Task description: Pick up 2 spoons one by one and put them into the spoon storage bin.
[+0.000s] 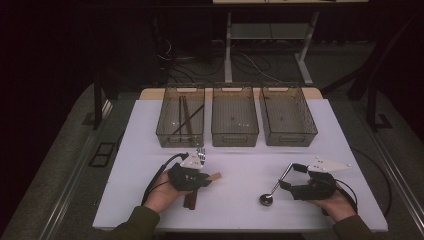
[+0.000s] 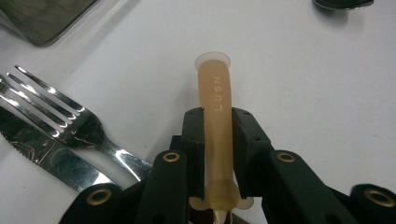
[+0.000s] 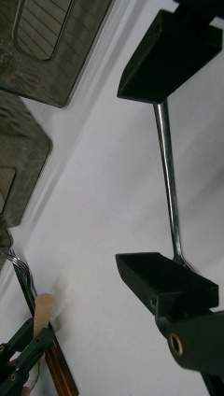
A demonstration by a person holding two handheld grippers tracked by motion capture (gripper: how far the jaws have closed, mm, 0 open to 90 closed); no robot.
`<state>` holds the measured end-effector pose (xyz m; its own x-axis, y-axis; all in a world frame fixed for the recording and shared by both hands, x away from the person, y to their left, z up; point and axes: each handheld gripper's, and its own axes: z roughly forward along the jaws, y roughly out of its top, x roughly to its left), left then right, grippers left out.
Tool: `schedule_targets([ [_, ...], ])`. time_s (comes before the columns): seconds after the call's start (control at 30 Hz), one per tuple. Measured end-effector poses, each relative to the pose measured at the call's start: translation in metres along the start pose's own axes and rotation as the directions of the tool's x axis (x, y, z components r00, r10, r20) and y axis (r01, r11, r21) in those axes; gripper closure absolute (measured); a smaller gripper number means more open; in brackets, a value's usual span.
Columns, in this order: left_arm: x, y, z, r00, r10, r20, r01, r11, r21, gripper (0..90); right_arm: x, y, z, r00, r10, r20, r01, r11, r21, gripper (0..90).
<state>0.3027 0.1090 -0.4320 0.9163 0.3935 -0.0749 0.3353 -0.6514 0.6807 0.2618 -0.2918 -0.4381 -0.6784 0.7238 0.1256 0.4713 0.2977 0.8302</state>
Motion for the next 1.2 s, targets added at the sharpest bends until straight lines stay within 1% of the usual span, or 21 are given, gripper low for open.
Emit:
schedule_targets([
  [0.07, 0.0, 0.001, -0.001, 1.0, -0.003, 0.002, 0.003, 1.0, -0.002, 76.2, 0.0, 0.0, 0.0, 1.0, 0.001, 0.001, -0.001, 1.0, -0.002, 16.5],
  [0.1, -0.001, 0.002, -0.002, 0.9999, -0.014, 0.0, 0.014, 0.9999, -0.006, 76.2, 0.0, 0.0, -0.001, 1.0, 0.003, 0.0, -0.003, 1.0, -0.004, 16.5],
  [0.27, -0.001, 0.006, -0.007, 0.9999, -0.016, -0.004, 0.016, 0.9998, -0.009, 76.2, -0.001, 0.0, -0.001, 1.0, 0.008, 0.003, -0.008, 1.0, -0.005, 16.5],
  [0.4, 0.001, 0.01, -0.011, 0.9997, -0.023, -0.009, 0.023, 0.9996, -0.015, 76.3, 0.0, 0.0, -0.002, 1.0, 0.008, 0.003, -0.008, 1.0, -0.006, 16.5],
  [0.53, 0.003, 0.013, -0.012, 0.9991, -0.041, -0.01, 0.041, 0.999, -0.018, 76.4, 0.0, 0.0, -0.001, 0.9999, 0.01, 0.005, -0.01, 1.0, -0.008, 16.5],
  [0.6, 0.005, 0.015, -0.013, 0.9991, -0.04, -0.01, 0.04, 0.9991, -0.015, 76.4, 0.0, 0.0, -0.001, 0.9999, 0.01, 0.005, -0.01, 1.0, -0.007, 16.5],
  [0.83, 0.009, 0.027, -0.015, 0.9992, -0.04, -0.004, 0.04, 0.9988, -0.029, 76.4, 0.0, 0.0, -0.001, 0.9999, 0.009, 0.005, -0.009, 1.0, -0.007, 16.5],
  [1.0, 0.012, 0.035, -0.016, 0.9992, -0.04, -0.003, 0.04, 0.9981, -0.046, 76.5, 0.0, 0.0, -0.001, 0.9999, 0.01, 0.002, -0.01, 1.0, -0.008, 16.5],
  [1.1, 0.014, 0.04, -0.015, 0.999, -0.046, 0.0, 0.045, 0.9977, -0.05, 76.5, 0.0, 0.0, -0.001, 1.0, 0.01, 0.002, -0.01, 1.0, -0.009, 16.5],
  [1.2, 0.016, 0.045, -0.014, 0.9991, -0.041, 0.001, 0.041, 0.9975, -0.057, 76.5, 0.0, 0.0, -0.002, 0.9999, 0.012, 0.001, -0.012, 1.0, -0.009, 16.5],
])
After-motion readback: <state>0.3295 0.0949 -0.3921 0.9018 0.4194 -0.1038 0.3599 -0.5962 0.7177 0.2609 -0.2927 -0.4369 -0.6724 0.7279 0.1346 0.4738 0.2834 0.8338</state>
